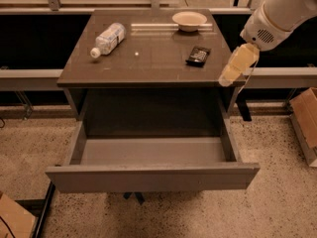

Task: Place rxbar chocolate into top drawer

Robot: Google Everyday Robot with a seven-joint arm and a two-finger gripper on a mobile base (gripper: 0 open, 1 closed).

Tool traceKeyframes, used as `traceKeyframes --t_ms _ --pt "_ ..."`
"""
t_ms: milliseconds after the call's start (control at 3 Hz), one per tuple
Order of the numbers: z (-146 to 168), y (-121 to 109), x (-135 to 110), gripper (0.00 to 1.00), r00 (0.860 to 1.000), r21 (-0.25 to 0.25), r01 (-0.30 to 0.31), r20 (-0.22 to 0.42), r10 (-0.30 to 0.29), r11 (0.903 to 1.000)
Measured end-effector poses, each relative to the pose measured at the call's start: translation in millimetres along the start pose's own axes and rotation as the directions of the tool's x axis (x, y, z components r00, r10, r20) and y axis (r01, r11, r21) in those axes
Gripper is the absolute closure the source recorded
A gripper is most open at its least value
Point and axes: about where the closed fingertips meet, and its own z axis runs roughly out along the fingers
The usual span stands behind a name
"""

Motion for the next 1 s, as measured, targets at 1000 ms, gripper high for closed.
traceKeyframes --t_ms 1000 --pt "55.2 -76.8 14.5 0.00 0.956 -0.068 -0.115 0.263 0.129 0.9911"
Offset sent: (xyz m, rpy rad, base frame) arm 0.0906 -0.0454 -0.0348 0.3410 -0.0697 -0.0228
